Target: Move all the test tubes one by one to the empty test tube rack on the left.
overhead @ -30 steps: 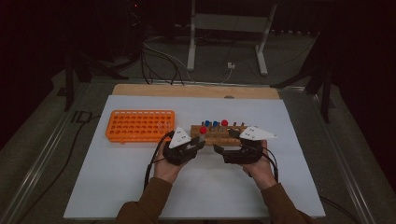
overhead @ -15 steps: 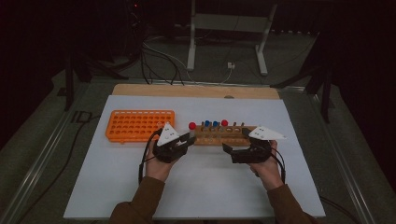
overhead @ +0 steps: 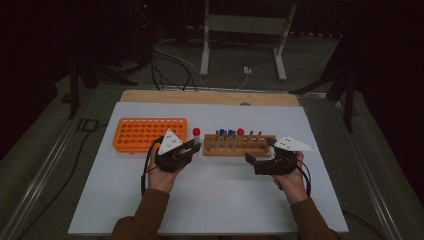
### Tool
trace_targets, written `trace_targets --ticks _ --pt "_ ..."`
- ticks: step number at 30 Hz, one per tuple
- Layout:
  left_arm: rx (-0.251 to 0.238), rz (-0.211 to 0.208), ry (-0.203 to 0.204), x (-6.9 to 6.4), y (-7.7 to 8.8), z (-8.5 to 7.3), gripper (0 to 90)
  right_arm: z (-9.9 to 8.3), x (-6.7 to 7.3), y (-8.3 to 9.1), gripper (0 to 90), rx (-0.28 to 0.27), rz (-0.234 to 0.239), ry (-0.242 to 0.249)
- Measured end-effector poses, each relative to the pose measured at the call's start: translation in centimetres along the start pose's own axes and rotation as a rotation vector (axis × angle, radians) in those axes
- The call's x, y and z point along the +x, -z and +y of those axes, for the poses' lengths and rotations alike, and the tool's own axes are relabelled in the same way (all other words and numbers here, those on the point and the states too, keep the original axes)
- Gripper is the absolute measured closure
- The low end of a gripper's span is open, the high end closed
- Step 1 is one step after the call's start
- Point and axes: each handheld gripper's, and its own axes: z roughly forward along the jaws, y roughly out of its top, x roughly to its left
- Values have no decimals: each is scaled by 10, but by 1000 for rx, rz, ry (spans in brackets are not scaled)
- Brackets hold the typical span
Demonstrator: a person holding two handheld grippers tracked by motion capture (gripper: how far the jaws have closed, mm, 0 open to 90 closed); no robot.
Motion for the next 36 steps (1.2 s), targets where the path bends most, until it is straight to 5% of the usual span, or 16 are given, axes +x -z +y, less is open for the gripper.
trace_targets --ticks 22,36 --pt "-28 159 54 44 32 -6 754 -3 -9 11 0 -21 -20 -1" --pt "-18 279 75 65 26 -15 754 -3 -9 11 0 -27 -20 -1"
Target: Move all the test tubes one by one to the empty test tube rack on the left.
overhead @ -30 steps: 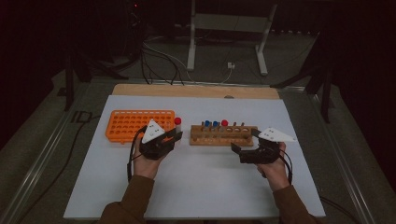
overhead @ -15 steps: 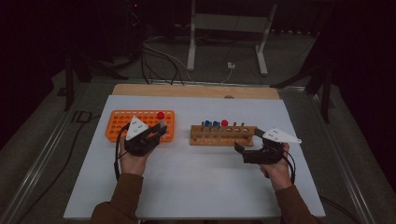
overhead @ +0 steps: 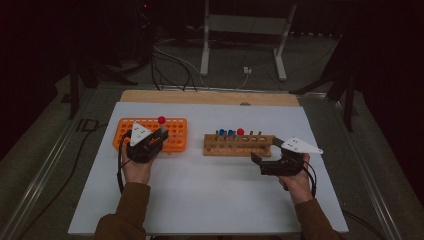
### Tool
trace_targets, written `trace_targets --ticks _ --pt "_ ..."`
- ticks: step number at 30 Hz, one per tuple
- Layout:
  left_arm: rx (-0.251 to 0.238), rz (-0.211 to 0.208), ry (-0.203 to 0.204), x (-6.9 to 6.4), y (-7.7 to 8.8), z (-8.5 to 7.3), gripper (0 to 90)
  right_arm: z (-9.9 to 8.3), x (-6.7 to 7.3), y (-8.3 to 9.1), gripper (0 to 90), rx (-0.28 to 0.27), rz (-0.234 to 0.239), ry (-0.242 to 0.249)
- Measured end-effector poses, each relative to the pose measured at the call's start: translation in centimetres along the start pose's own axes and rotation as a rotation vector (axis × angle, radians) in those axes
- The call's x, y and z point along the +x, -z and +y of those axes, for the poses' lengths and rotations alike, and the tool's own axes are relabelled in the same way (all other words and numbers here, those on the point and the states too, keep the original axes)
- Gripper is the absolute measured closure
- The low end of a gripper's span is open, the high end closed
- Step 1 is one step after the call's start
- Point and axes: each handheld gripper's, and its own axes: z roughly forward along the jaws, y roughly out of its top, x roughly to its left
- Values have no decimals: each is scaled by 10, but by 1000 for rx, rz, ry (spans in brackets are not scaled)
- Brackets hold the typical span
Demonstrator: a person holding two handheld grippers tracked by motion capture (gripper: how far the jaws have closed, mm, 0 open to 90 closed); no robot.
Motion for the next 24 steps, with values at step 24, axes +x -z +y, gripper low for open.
trace_targets --ticks 24 --pt "65 57 55 9 -30 -24 755 -2 0 -2 0 6 1 2"
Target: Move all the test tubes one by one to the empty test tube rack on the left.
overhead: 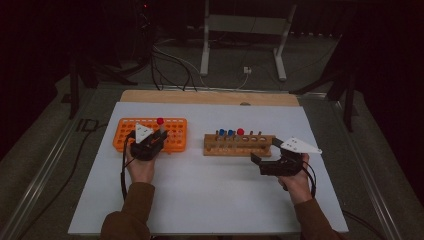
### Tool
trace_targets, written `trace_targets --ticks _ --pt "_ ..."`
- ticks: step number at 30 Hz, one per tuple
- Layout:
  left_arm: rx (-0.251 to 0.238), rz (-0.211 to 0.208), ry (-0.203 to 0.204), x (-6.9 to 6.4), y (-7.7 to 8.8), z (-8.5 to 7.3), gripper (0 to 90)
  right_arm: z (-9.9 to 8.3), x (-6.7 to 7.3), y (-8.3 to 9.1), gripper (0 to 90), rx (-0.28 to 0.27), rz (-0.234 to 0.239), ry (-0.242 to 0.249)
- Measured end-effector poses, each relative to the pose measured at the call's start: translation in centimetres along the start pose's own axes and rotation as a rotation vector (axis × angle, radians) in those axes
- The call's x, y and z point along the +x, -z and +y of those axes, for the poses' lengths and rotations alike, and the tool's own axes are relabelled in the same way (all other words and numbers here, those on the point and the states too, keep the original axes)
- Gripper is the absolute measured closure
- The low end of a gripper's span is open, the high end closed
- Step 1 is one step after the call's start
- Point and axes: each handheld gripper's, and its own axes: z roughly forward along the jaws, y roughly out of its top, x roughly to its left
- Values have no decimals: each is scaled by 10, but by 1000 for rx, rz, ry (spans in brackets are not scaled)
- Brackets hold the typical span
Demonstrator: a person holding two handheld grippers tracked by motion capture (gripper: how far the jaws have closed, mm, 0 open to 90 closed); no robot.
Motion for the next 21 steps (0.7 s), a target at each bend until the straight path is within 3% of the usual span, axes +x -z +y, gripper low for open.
trace_targets --ticks 5,14,21 --pt "41 5 -34 -3 -4 -3 757 -1 0 -1 0 2 4 3" --pt "90 6 -57 -4 -8 -10 759 -1 0 -1 0 5 3 0" --pt "97 10 -65 -5 -8 -11 759 -2 1 -3 0 11 7 5"
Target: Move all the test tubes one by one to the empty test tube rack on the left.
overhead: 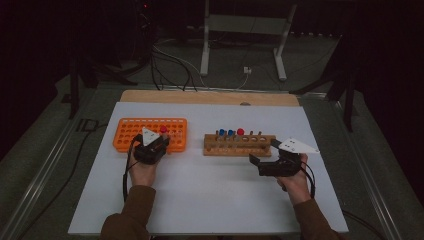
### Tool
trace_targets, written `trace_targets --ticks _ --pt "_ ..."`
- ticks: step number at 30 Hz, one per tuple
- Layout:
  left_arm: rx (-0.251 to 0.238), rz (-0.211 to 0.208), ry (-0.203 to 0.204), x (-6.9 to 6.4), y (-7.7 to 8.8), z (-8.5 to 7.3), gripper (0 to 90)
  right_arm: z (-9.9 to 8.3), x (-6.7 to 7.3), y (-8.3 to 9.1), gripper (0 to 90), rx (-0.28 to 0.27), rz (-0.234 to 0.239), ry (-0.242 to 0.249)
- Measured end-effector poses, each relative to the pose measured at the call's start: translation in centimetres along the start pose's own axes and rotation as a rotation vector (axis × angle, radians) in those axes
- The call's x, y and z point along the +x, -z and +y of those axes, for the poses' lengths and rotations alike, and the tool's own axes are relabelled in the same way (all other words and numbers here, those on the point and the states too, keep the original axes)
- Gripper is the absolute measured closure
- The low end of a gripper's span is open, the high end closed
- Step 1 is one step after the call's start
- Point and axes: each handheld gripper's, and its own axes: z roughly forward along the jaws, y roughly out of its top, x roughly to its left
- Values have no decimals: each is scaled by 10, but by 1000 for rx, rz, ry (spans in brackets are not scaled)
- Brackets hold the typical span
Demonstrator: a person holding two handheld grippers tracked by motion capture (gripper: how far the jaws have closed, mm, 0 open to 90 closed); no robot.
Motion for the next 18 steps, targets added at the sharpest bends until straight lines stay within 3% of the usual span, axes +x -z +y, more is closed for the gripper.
trace_targets --ticks 9,13,18 --pt "6 -7 15 0 2 0 736 0 0 0 0 -2 2 -1" --pt "2 2 25 2 6 -2 668 0 0 0 0 -1 3 -2" --pt "-48 -7 84 10 16 -2 549 0 1 0 0 -1 3 -1"
